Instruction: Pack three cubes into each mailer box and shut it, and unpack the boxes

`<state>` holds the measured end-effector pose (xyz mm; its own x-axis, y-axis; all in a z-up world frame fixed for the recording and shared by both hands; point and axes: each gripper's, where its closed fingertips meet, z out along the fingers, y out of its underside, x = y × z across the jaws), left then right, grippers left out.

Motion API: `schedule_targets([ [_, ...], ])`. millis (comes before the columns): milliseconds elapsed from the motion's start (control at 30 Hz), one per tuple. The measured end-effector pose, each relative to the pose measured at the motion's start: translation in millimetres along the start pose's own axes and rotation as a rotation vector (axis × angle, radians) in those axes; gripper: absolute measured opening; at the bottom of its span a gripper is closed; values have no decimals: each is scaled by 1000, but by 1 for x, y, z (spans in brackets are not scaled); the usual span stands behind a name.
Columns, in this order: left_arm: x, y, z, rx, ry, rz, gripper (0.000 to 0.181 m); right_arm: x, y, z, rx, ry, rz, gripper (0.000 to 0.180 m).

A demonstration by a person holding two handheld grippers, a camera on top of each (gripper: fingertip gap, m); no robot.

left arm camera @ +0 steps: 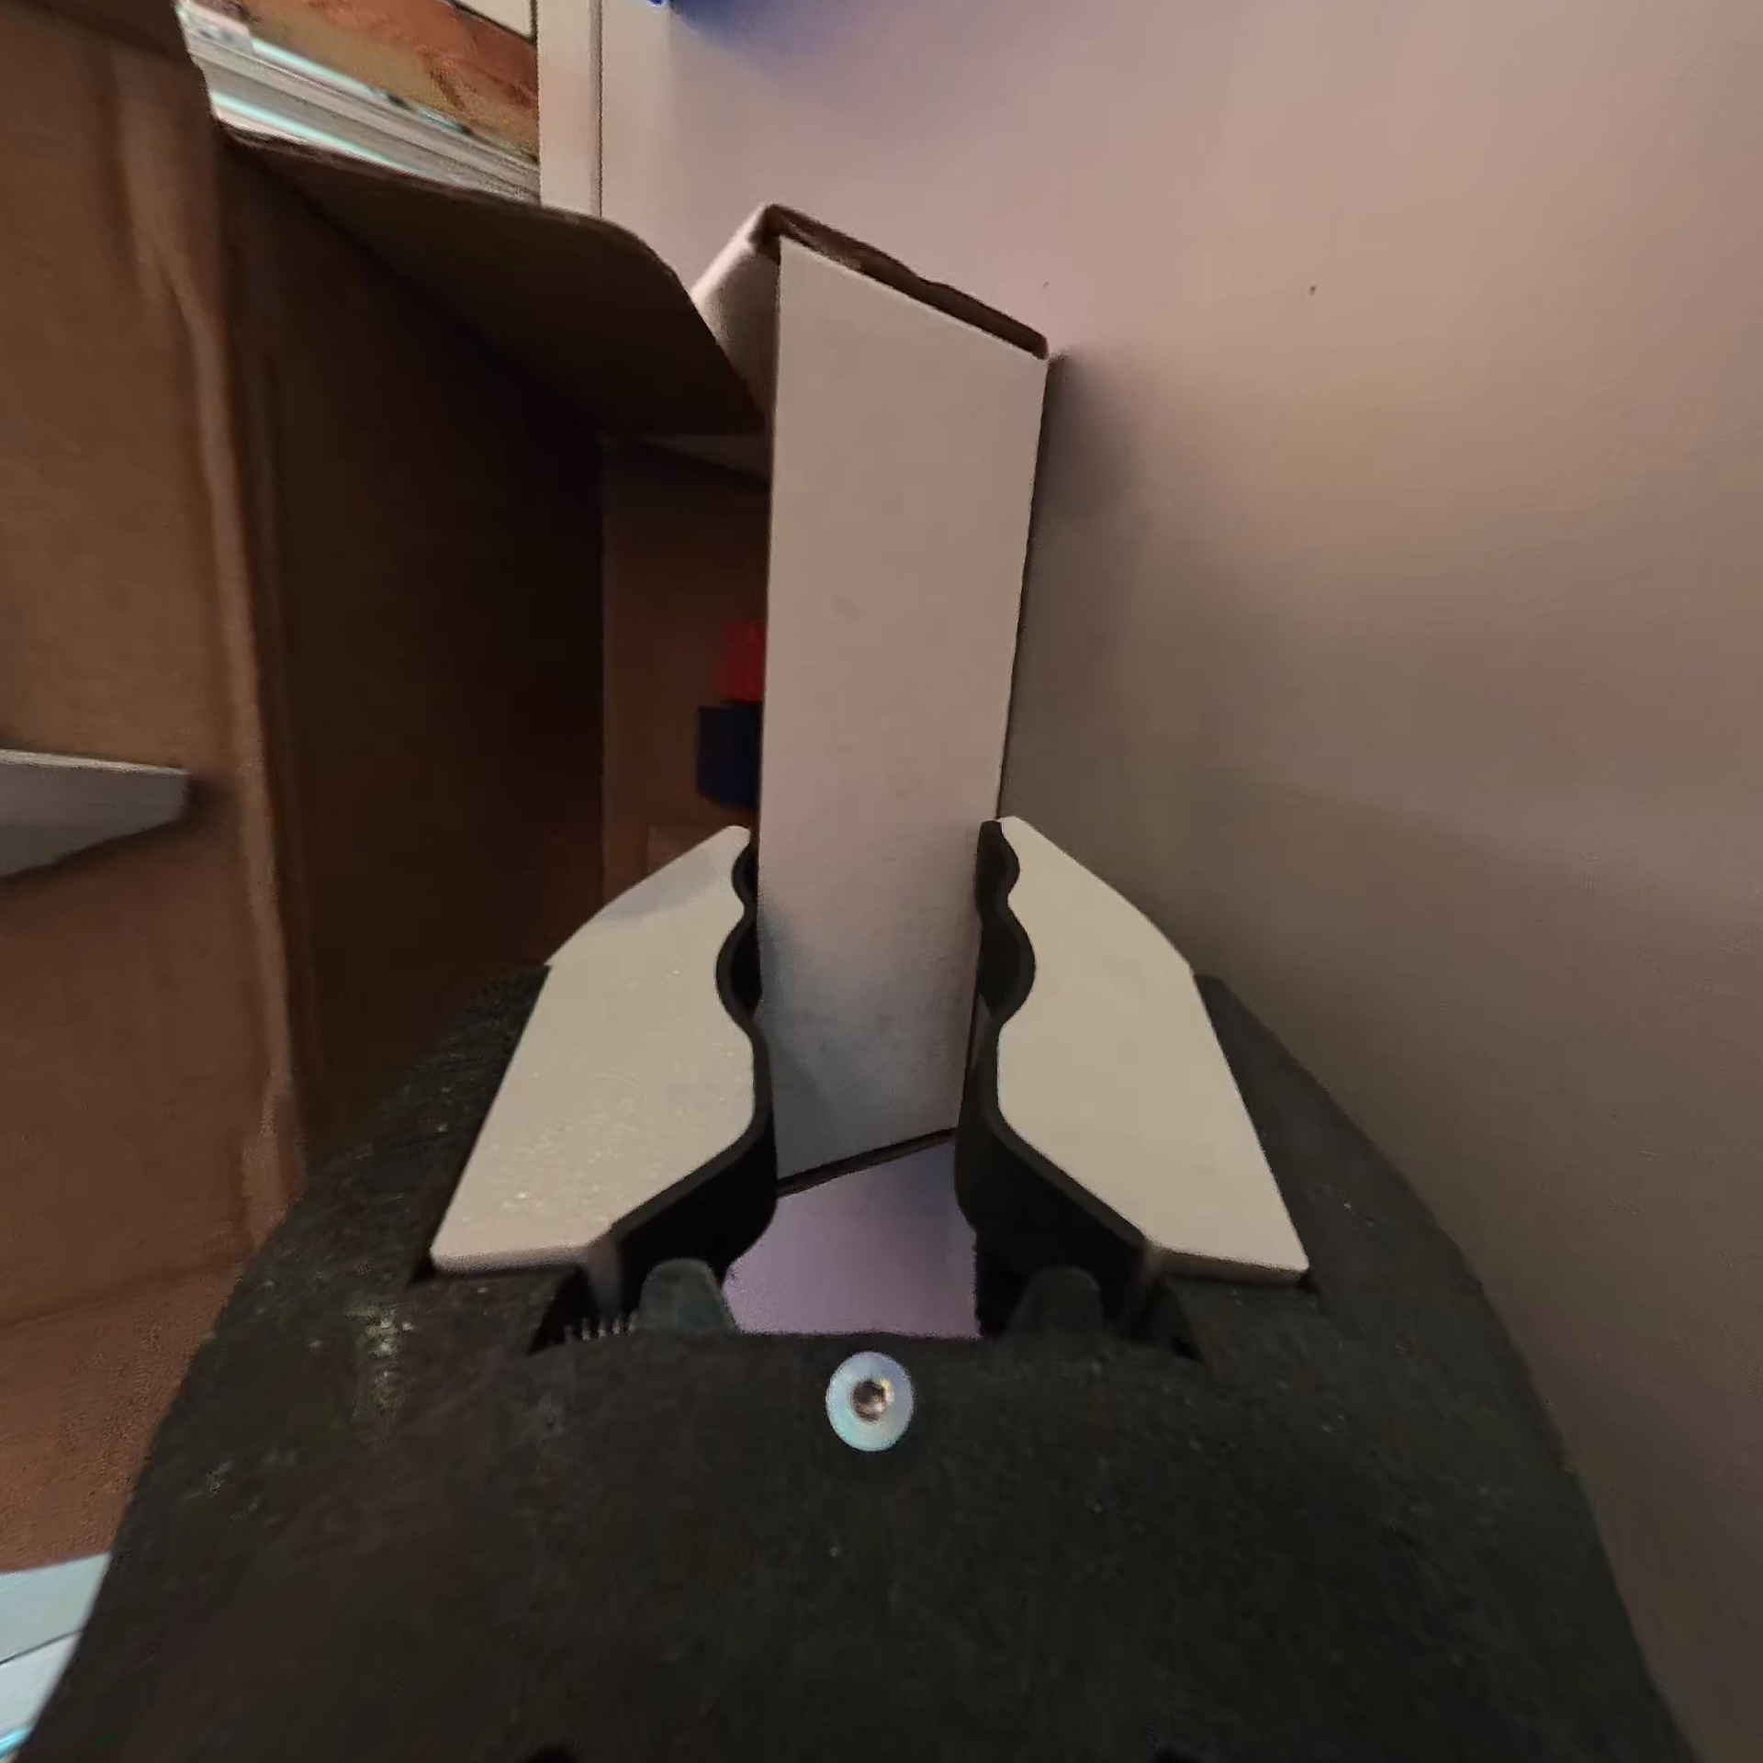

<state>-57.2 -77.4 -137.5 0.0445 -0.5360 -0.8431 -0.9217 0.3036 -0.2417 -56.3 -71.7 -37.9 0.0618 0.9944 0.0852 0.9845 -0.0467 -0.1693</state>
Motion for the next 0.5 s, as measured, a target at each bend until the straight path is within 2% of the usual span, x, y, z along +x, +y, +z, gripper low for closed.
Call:
schedule_targets([
  [267,0,0,-2,-1,-3,7,37,35,-5,-27,-3,79,15,3],
  [500,0,0,-3,-12,-3,2,37,99,-3,-35,-48,243,8,3],
])
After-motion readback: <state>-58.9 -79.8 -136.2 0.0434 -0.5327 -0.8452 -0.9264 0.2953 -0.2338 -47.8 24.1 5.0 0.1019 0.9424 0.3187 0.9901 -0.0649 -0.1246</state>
